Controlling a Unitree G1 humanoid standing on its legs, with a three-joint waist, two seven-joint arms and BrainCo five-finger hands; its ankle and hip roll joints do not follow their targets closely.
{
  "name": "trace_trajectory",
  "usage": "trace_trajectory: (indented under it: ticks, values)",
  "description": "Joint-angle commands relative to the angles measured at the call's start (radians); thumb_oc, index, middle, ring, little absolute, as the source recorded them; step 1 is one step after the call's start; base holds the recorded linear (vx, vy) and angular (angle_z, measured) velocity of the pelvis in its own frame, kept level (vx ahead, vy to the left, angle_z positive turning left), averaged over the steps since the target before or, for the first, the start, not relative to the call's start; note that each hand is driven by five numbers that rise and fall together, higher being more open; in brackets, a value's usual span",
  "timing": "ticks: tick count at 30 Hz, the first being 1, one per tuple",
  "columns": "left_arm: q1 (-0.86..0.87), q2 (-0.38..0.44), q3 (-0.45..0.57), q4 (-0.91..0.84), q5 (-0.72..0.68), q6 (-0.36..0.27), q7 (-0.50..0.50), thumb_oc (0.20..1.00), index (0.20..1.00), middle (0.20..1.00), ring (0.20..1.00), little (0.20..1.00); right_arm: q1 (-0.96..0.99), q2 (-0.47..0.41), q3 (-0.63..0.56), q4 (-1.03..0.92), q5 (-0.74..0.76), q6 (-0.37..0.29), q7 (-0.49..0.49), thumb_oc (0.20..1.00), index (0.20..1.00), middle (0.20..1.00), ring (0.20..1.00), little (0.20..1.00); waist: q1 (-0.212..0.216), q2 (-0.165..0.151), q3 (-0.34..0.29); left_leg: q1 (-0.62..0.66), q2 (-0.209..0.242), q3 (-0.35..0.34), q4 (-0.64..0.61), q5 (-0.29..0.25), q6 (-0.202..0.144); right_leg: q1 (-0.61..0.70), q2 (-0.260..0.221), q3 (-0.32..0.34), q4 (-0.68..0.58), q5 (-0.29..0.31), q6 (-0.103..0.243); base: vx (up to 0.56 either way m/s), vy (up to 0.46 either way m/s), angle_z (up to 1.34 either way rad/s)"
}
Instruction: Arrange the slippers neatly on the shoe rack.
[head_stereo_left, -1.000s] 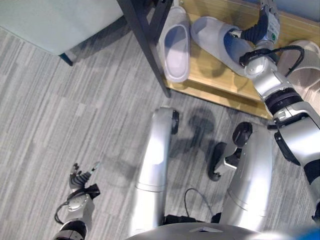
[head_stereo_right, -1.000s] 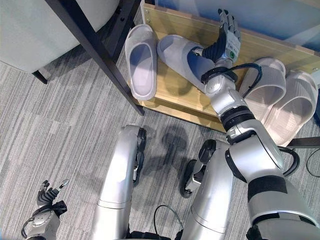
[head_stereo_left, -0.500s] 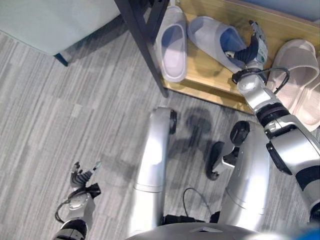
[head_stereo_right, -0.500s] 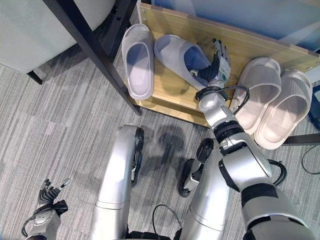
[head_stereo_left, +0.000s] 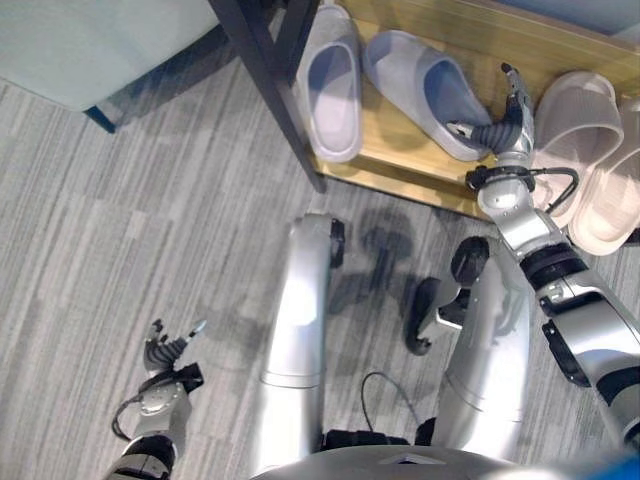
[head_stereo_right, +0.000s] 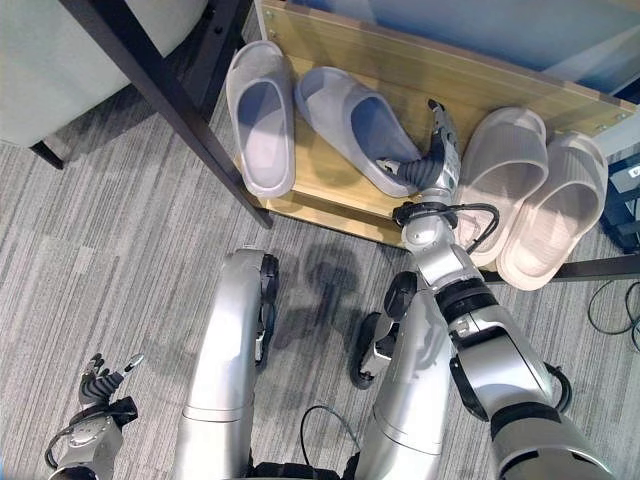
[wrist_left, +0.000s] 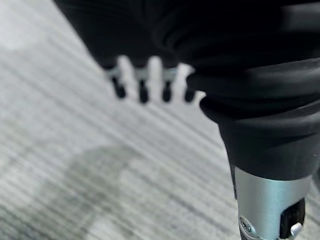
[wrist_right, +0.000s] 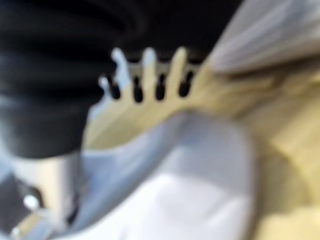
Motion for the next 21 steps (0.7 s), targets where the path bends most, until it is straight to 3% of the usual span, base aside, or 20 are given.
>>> trace_trajectory:
  ticks: [1, 8, 21]
  values:
    - [0.072, 0.016, -0.021, -0.046, 0.033, -0.015, 0.02, 1.0, 1.0, 1.0, 1.0, 1.0, -0.029, -0.076, -0.005, -0.126, 0.039, -0.068, -0.013, 1.0, 1.0, 1.0, 1.0, 1.0, 0.043, 0.004, 0.027, 0.05, -0.018, -0.032, -0.003, -0.116, 0.037, 0.058, 0.01, 0.157, -0.035, 0.044, -0.038, 0.0, 0.0, 0.0]
    - [0.062, 0.026, -0.02, -0.037, 0.046, 0.0, 0.005, 1.0, 1.0, 1.0, 1.0, 1.0, -0.007, -0.054, -0.008, -0.19, 0.147, -0.129, 0.039, 1.0, 1.0, 1.0, 1.0, 1.0, 0.04, 0.002, 0.027, 0.05, -0.017, -0.033, -0.007, -0.105, 0.031, 0.058, 0.013, 0.158, -0.033, 0.047, -0.035, 0.0, 0.0, 0.0]
    - [0.06, 0.01, 0.01, -0.03, 0.044, 0.01, -0.018, 1.0, 1.0, 1.0, 1.0, 1.0, 0.095, -0.08, -0.009, -0.374, 0.117, -0.148, 0.111, 1.0, 1.0, 1.0, 1.0, 1.0, 0.023, -0.015, 0.027, 0.05, -0.018, -0.031, -0.009, -0.102, 0.027, 0.058, 0.014, 0.167, -0.035, 0.05, -0.033, 0.0, 0.0, 0.0]
